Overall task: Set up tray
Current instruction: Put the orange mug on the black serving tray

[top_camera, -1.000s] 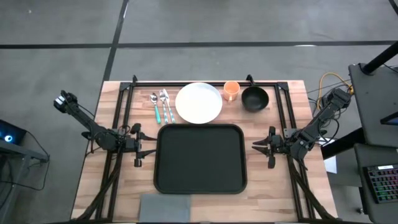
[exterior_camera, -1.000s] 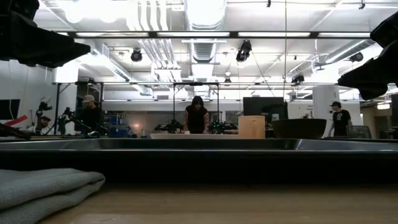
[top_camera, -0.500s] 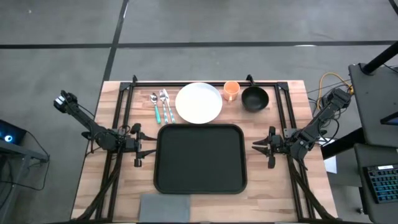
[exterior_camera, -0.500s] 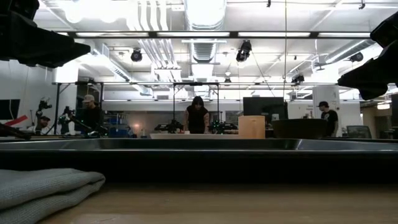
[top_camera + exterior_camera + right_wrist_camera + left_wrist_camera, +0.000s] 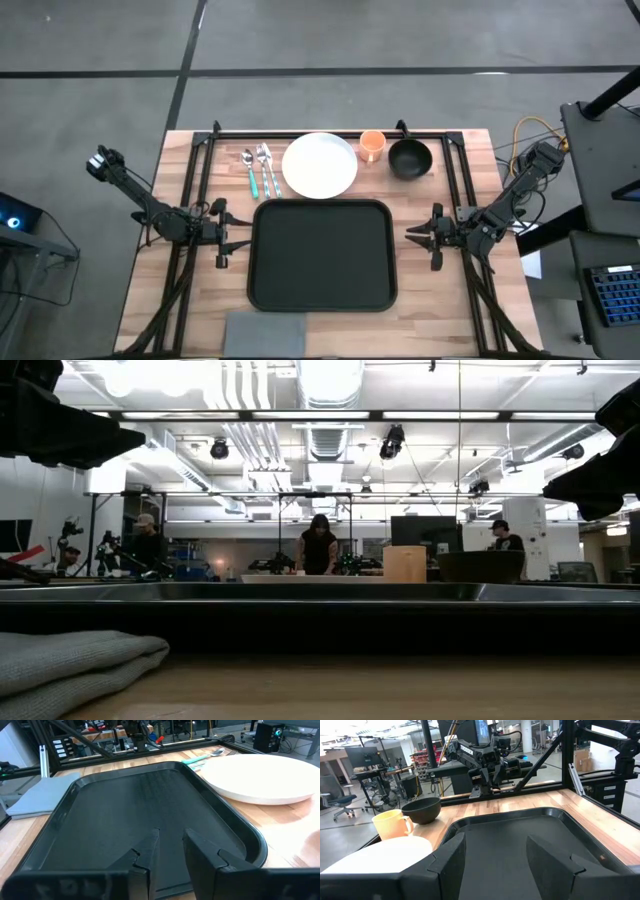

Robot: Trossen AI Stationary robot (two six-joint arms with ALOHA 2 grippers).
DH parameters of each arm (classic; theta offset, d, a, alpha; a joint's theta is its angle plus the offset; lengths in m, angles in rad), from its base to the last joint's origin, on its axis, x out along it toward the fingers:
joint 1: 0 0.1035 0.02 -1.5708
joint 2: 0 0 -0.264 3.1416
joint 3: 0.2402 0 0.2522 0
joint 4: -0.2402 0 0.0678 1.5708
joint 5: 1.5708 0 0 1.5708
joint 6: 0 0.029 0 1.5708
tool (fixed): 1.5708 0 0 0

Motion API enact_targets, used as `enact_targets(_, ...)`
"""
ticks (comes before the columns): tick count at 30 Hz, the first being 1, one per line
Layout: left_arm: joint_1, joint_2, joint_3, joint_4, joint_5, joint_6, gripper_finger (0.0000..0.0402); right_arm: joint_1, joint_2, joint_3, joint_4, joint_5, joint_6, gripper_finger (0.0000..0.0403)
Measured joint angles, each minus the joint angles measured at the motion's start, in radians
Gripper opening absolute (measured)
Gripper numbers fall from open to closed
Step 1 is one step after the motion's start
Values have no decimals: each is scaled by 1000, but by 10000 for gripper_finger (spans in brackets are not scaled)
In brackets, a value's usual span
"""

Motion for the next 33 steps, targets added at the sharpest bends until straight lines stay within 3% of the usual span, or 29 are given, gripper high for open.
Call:
enact_targets(22,0,0,0,0,0,53,187,0,0,0,0,0,0,75)
enact_targets(33,0,-1,0,1,0,-199,187,0,0,0,0,0,3,71)
